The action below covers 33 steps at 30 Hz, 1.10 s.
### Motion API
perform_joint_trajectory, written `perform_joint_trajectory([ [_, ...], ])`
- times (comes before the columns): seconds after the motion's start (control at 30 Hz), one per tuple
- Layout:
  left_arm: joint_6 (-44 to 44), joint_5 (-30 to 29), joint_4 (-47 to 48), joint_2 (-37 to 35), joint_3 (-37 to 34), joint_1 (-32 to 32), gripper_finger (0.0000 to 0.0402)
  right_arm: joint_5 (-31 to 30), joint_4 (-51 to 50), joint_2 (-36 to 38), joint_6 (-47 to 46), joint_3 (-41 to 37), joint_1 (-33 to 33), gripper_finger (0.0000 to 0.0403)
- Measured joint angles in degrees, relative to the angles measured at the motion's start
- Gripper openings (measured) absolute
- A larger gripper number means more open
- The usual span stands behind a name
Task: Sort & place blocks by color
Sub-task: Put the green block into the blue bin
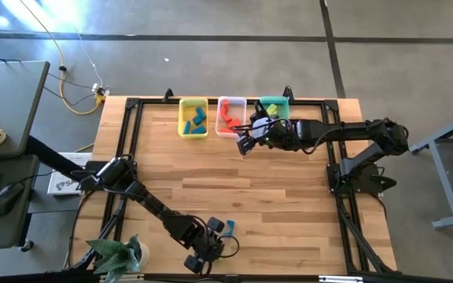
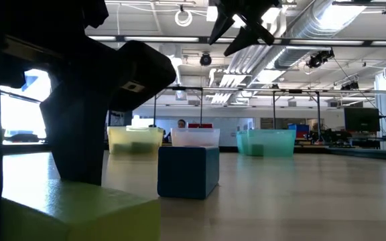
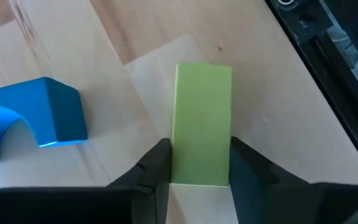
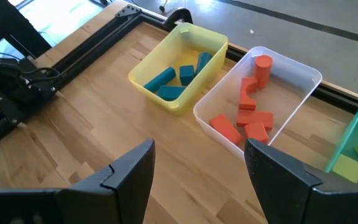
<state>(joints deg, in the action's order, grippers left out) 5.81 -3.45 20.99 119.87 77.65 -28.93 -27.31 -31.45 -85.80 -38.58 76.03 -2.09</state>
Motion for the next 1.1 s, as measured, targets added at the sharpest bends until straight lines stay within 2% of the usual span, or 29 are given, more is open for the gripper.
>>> perform_joint_trajectory([
  [0.33, 0.14, -0.04, 1.91, -0.75, -0.04, 0.39, 0.0098, 0.02, -2.47, 0.00, 1.52, 0.00, -1.27, 0.0236],
  [0.63, -0.42, -5.21, 3.94, -3.91, -0.15, 1.27, 0.0098, 1.46, -5.26, 0.00, 1.53, 0.00, -4.17, 0.0236],
  [1.1, -1.53, -10.47, 7.71, -12.08, -0.13, 7.32, 0.0098, 18.10, -6.14, 0.00, 8.39, 0.00, -8.97, 0.0236],
])
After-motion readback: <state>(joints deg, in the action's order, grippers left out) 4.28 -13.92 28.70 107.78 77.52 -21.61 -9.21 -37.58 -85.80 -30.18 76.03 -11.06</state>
